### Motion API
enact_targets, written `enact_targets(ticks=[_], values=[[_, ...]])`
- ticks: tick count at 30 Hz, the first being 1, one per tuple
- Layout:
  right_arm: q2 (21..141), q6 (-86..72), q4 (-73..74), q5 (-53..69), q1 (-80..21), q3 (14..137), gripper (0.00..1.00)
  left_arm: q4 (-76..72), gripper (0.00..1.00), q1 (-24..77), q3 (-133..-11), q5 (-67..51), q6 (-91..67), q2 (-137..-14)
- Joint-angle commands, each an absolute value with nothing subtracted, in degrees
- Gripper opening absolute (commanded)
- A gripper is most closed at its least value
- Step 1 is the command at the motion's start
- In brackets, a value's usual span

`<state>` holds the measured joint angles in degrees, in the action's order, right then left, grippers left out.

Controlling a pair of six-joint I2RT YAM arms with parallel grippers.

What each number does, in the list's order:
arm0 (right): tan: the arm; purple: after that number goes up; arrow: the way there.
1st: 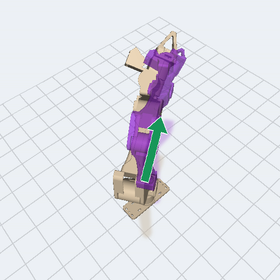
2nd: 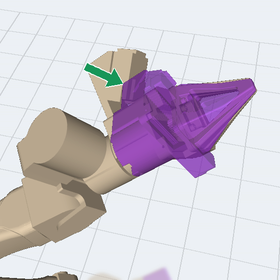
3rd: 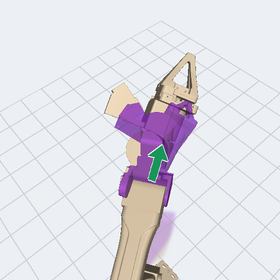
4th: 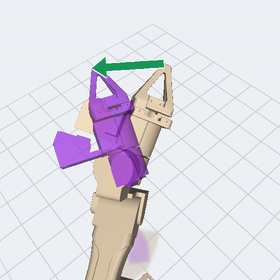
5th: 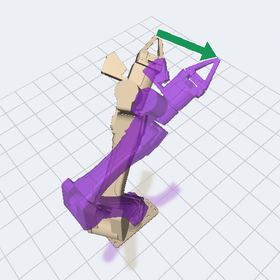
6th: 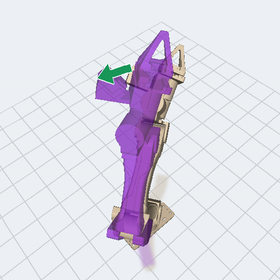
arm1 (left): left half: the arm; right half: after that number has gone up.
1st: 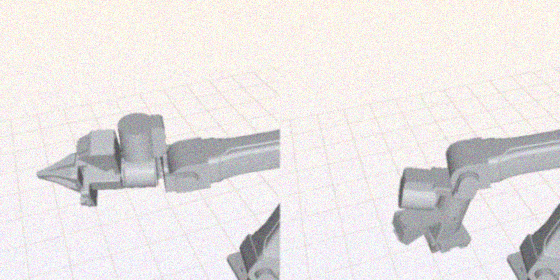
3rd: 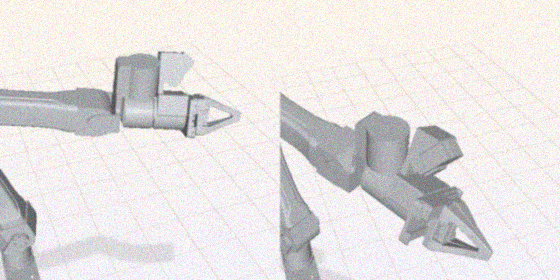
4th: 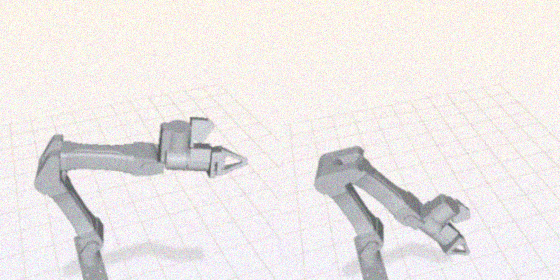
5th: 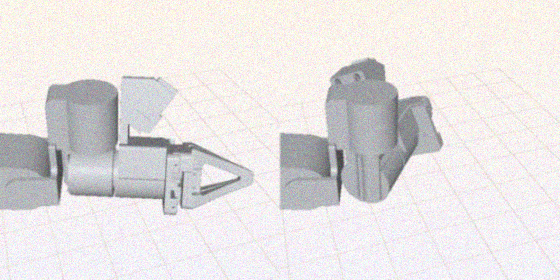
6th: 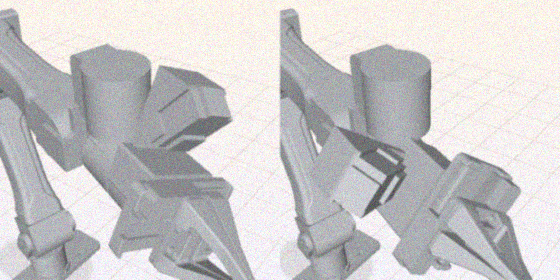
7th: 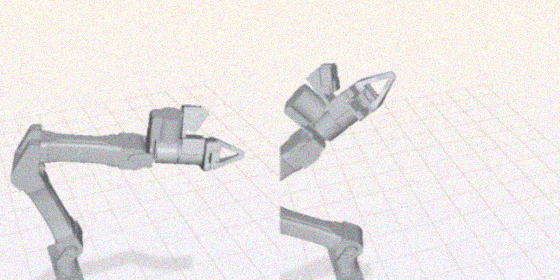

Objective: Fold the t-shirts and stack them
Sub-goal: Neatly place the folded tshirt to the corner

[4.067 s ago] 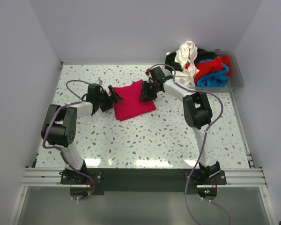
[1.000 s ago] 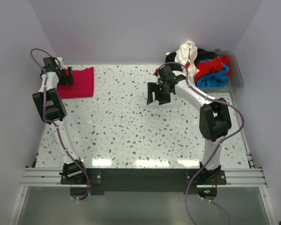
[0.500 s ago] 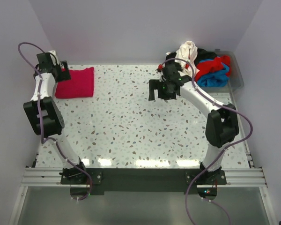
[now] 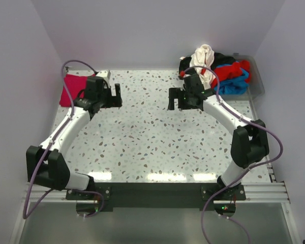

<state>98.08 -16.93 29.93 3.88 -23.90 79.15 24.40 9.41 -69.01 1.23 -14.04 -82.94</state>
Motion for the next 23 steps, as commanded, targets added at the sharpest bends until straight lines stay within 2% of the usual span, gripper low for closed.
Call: enact_targets(ticks=[1,5,14,23], values=[[93.1,-18.2,24.3,2.4,-22.4,76.0,0.99,24.1,1.0,14.8,-63.8,5.1,-22.9,-76.1],[90.5,-19.6,21.7,1.9,-21.8,73.0,0.99,23.9,1.0,17.2,-60.2,7.8,-25.2,-71.1],[86.2,-19.7,20.7,0.4,-21.8,70.6,0.99,25.8,1.0,17.6,-60.5,11.8,-23.8,-66.5],[81.1,-20.1,20.0,-2.1,-21.8,66.6,0.99,25.2,1.0,17.6,-61.5,12.8,-21.2,-66.6]])
